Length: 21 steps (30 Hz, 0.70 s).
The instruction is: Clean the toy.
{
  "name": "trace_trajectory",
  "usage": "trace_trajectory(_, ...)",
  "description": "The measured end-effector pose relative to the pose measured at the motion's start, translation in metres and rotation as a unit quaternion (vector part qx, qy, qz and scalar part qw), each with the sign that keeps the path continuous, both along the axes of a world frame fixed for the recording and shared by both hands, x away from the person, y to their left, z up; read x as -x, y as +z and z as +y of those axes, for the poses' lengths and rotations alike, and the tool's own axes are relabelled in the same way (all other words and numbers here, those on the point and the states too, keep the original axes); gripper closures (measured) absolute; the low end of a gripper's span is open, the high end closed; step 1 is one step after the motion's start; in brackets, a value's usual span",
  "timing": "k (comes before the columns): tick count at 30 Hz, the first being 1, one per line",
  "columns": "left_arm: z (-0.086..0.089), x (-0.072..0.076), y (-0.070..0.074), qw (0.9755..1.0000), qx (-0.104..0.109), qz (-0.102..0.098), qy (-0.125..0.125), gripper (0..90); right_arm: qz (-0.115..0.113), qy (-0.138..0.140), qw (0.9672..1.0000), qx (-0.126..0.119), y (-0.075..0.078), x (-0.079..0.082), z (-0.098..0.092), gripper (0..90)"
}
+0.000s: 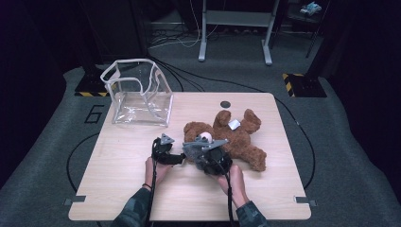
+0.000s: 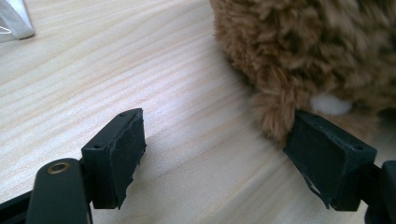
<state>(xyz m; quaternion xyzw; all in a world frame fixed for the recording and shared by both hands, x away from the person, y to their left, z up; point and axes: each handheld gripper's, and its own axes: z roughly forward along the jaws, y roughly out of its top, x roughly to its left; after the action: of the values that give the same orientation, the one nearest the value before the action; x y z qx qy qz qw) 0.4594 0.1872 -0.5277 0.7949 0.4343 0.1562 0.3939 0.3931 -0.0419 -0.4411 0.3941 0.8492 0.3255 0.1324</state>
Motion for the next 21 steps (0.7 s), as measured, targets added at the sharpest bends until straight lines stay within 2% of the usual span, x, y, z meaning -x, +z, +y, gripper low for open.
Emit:
trace_trajectory(4,-0.002,0.000,0.000,1.0000,-0.006,-0.005,0.002,20.3,-0.046,-0.027,0.9983,-0.022,0.029,0.000,-0.013,73.0)
trace_trajectory(5,-0.005,0.001,0.000,0.9998,-0.020,-0.007,0.002,20.3,-0.069,-0.038,0.9966,-0.024,0.042,-0.005,-0.018,73.0)
trace_trajectory(6,-0.005,0.001,0.000,0.9998,-0.020,-0.007,0.002,20.3,-0.069,-0.038,0.9966,-0.024,0.042,-0.005,-0.018,73.0)
trace_trajectory(9,-0.008,0.002,0.000,0.9990,-0.044,-0.014,0.000,20.3,-0.088,-0.052,0.9945,-0.023,0.056,-0.017,-0.018,72.6)
trace_trajectory(10,-0.008,0.002,0.000,0.9989,-0.046,-0.014,-0.001,20.3,-0.089,-0.056,0.9942,-0.023,0.059,-0.022,-0.016,72.4)
trace_trajectory(11,-0.008,0.002,0.000,0.9990,-0.043,-0.013,0.001,20.5,-0.085,-0.061,0.9944,-0.013,0.061,-0.033,-0.011,71.9)
trace_trajectory(12,-0.008,0.002,0.000,0.9990,-0.043,-0.013,0.001,20.5,-0.085,-0.061,0.9944,-0.013,0.061,-0.033,-0.011,71.9)
trace_trajectory(14,-0.008,0.002,0.000,0.9991,-0.042,-0.012,0.000,20.5,-0.078,-0.061,0.9951,-0.007,0.058,-0.044,-0.005,71.7)
trace_trajectory(16,-0.008,0.002,0.000,0.9991,-0.041,-0.011,-0.001,20.5,-0.062,-0.058,0.9964,-0.004,0.053,-0.049,0.000,71.5)
trace_trajectory(21,-0.008,0.002,0.000,0.9990,-0.043,-0.014,-0.001,20.4,-0.057,-0.044,0.9974,0.003,0.043,-0.041,0.009,71.4)
